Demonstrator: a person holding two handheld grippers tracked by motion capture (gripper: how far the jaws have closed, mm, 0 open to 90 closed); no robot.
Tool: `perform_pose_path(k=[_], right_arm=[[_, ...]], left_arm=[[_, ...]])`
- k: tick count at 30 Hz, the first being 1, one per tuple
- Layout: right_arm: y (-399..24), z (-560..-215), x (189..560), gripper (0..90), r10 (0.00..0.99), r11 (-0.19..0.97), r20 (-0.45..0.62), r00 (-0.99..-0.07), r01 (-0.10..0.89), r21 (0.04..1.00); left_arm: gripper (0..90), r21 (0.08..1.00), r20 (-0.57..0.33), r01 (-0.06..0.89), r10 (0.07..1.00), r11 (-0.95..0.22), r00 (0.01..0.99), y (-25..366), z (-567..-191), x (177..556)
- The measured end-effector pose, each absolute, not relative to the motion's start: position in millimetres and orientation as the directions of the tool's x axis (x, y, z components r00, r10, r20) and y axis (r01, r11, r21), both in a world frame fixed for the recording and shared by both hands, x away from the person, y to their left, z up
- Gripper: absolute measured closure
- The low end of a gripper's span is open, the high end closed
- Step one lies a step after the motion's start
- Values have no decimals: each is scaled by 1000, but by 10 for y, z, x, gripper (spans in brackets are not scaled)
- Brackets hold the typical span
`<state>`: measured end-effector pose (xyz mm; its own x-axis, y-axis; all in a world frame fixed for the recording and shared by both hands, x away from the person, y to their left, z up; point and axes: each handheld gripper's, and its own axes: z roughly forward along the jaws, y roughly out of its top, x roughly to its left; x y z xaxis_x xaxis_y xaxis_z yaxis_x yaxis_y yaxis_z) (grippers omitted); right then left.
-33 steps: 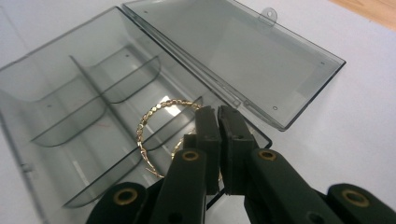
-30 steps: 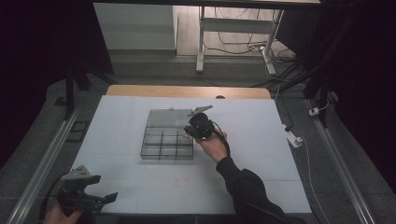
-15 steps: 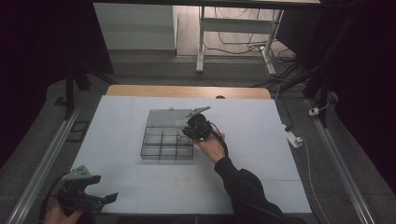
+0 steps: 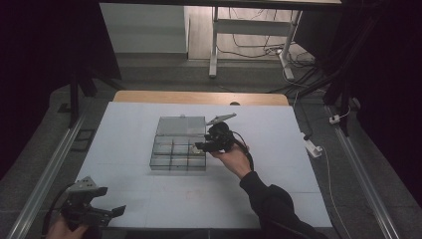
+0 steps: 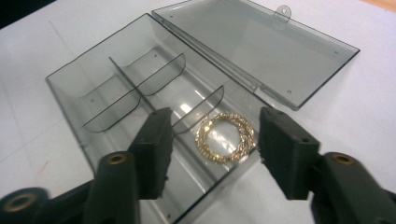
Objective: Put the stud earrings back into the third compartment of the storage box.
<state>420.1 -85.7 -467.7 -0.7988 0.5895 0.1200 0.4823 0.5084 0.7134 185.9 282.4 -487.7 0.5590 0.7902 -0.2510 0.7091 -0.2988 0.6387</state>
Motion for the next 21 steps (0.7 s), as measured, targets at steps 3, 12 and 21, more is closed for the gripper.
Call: perform_pose_path(k=[3, 12, 21], right_arm=[[-929, -4650, 4135, 356, 582, 497, 133, -802, 481, 722], [-1121, -4570, 3867, 257, 559, 484, 163, -813, 480, 732], [-1244, -4533, 3693, 165, 546, 486, 172, -820, 477, 732]], left_arm=[[25, 639, -250, 709, 791, -299, 559, 2824, -4877, 1858], [25, 639, -250, 709, 791, -298, 558, 2823, -4876, 1858], [25, 639, -253, 710, 790, -297, 558, 2827, -4878, 1858]])
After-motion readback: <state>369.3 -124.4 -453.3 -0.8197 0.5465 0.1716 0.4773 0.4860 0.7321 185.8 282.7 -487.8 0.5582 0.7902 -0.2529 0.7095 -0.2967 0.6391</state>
